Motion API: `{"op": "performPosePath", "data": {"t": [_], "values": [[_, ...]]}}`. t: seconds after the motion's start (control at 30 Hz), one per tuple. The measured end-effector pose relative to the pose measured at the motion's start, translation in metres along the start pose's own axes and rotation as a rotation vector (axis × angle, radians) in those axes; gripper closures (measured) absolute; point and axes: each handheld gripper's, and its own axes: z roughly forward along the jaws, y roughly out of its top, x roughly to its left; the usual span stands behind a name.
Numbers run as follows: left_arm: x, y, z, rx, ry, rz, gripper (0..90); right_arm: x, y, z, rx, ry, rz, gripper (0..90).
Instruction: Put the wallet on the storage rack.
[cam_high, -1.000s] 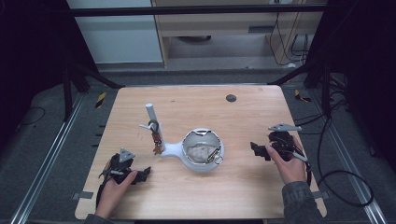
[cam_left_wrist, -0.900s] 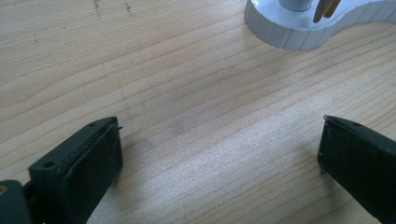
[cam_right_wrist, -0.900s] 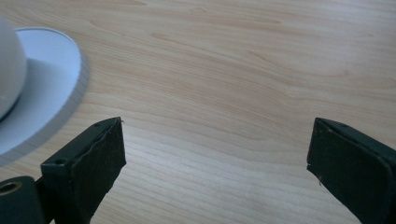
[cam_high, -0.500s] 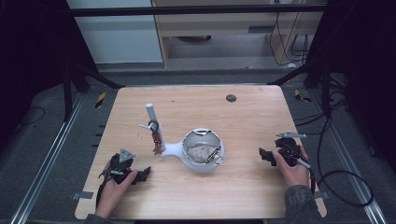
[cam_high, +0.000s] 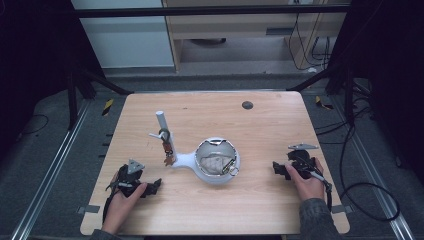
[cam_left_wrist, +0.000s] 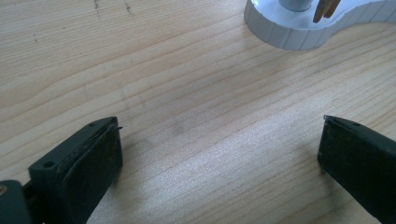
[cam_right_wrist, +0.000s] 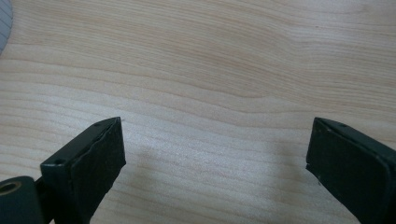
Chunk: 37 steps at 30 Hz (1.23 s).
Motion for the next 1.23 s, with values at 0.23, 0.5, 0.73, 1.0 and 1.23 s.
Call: {"op": "performPosePath", "data": {"t": [0.23,0.5,0.73,1.0,1.23], "values": [[0.000,0.000,0.000,-0.001,-0.001,0.000,0.0,0.003,-0.001,0.004,0.006,0.001,0.000,4.6],[0.000,0.000,0.000,-0.001,-0.001,0.001,0.0,0.007,-0.004,0.009,0.012,0.003,-0.003,3.8],[0.000,0.000,0.000,-0.001,-0.002,0.001,0.0,0.010,-0.006,0.010,-0.004,-0.013,-0.014,2.5],[0.000,0.000,0.000,-0.001,-0.002,0.001,0.0,0.011,-0.017,0.008,-0.074,0.012,-0.036,2.5],[0.001,0.000,0.000,0.001,-0.008,0.007,0.0,0.014,-0.022,0.004,-0.071,0.032,-0.061,2.4]]}}
